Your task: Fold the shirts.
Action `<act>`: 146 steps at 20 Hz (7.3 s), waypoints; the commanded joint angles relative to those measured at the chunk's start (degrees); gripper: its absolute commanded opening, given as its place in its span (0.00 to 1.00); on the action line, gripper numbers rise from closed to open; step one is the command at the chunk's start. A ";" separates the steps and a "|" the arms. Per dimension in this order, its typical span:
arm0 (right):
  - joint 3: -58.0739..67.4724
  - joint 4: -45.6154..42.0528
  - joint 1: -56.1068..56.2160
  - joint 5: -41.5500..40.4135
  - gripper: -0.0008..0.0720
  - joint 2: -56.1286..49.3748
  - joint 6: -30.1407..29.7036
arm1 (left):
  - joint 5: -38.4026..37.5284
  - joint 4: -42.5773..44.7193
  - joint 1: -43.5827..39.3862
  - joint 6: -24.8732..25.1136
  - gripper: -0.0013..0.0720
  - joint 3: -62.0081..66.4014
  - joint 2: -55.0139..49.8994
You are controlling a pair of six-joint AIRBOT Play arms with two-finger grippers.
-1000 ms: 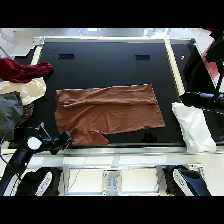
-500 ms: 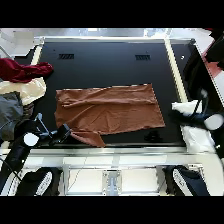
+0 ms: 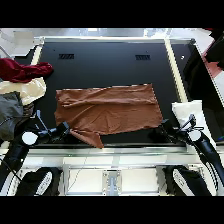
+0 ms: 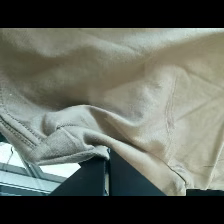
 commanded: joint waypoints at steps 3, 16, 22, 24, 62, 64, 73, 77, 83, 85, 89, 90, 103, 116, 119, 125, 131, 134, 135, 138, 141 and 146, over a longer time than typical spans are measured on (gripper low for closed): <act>-0.83 7.28 -0.02 -8.76 0.46 -7.54 -2.67 | 0.04 0.02 0.00 0.09 0.03 0.07 -0.04; 12.02 8.02 0.02 1.49 0.02 -3.82 -24.41 | -1.25 4.26 0.04 12.04 0.03 6.62 1.68; 23.21 -3.32 0.02 25.35 0.02 8.09 -28.81 | -16.17 15.74 -0.02 13.97 0.03 17.94 2.12; 23.91 -2.58 0.04 27.32 0.02 8.79 -28.81 | -16.74 16.90 -0.02 15.04 0.02 21.07 2.10; 48.33 -13.90 -0.70 13.90 0.49 -14.56 -23.28 | 4.37 17.31 -4.04 17.57 0.43 62.47 -35.82; 48.22 -9.46 -4.02 13.92 0.57 -12.61 -23.30 | 4.44 7.82 -6.82 24.22 0.43 62.47 -35.65; 48.15 -9.79 -6.08 14.58 0.56 -15.89 -23.80 | 4.52 -17.38 -16.26 29.00 0.43 62.47 -47.82; 48.15 -10.56 -6.08 14.97 0.56 -16.74 -23.80 | 4.52 -24.44 -15.58 29.00 0.43 62.45 -49.64; 48.15 -10.58 -6.10 13.86 0.56 -16.74 -23.80 | 6.60 -24.39 -15.61 29.00 0.43 62.45 -49.99; 48.33 -11.19 -6.08 13.68 0.56 -16.76 -23.76 | 8.57 -23.91 -15.56 29.03 0.42 62.47 -50.88; 47.28 -18.32 -6.19 13.46 0.56 -18.51 -21.55 | 1.31 -15.98 -15.80 31.17 0.32 62.47 -55.08; 46.01 -17.64 -6.49 13.03 0.56 -19.39 -21.55 | -0.90 -16.04 -16.44 33.03 0.32 62.49 -56.30; 34.99 25.07 -9.49 11.78 0.58 -44.00 -44.33 | -17.27 -2.89 -26.75 31.08 0.15 86.27 -74.07; 35.06 24.28 -6.01 9.44 0.50 -44.30 -46.36 | -17.35 -2.89 -28.09 31.12 0.15 86.27 -76.06; 36.13 22.58 -3.19 8.81 0.50 -44.30 -45.90 | -17.38 -2.89 -28.09 31.12 0.15 86.27 -76.04; 36.26 22.67 -2.69 13.00 0.16 -44.30 -45.75 | -17.40 -2.86 -28.09 31.12 0.15 86.27 -76.06; 45.46 23.17 -2.58 26.88 0.03 -40.46 -45.46 | -22.73 -2.16 -28.09 31.06 0.03 86.27 -76.87; 52.61 23.04 -0.17 29.94 0.03 -36.52 -42.36 | -22.75 -2.23 -28.11 29.70 0.03 86.27 -78.31; 55.15 23.02 1.62 30.38 0.03 -35.91 -41.35 | -22.73 -2.21 -28.11 29.57 0.03 86.27 -78.55; 63.06 21.86 9.22 29.66 0.02 -35.95 -38.45 | -22.18 -2.01 -27.85 29.57 0.03 86.27 -78.77; 68.24 16.41 17.09 26.80 0.02 -35.98 -34.71 | -21.24 -0.70 -26.97 29.57 0.03 86.27 -78.71; 69.20 15.61 26.03 19.15 0.02 -36.06 -31.67 | -22.32 -0.72 -23.45 29.62 0.03 86.27 -75.67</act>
